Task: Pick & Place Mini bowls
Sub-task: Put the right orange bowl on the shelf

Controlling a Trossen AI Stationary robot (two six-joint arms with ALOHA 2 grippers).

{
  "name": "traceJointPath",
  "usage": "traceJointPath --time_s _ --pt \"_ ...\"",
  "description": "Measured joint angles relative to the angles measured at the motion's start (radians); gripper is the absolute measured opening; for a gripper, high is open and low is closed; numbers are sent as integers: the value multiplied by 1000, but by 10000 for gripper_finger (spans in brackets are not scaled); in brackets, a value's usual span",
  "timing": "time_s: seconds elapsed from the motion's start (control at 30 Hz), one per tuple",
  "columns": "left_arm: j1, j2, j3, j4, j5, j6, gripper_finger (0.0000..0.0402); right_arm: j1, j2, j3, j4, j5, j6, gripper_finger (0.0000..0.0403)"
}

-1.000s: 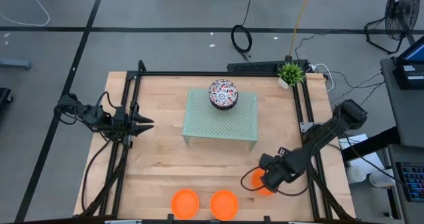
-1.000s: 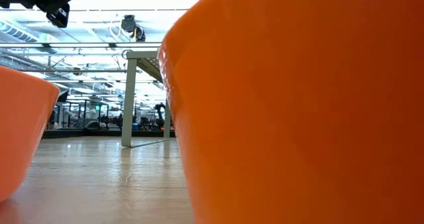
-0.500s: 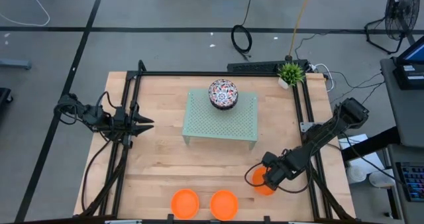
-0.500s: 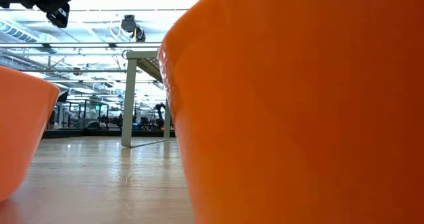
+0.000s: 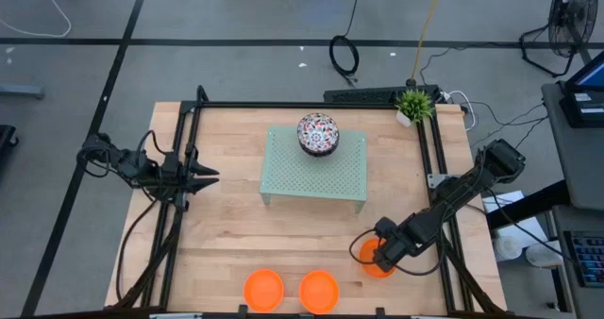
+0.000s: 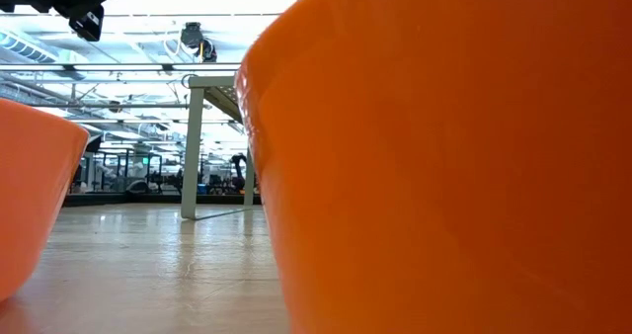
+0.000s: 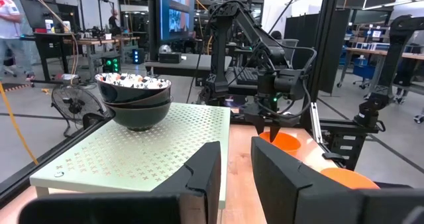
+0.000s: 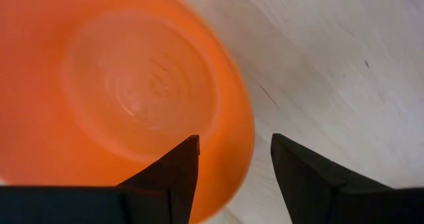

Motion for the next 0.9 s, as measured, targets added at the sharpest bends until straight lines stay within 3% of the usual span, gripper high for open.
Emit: traceJointPath --time_s 0.4,0.57,0.73,0.9 --pt "0 0 0 0 0 0 88 27 0 0 90 42 24 163" --pt "0 0 0 0 0 0 88 48 0 0 88 35 24 109" --pt "0 0 0 0 0 0 88 70 0 0 90 54 -22 16" --pt "0 0 0 0 0 0 88 109 0 0 159 161 -118 3"
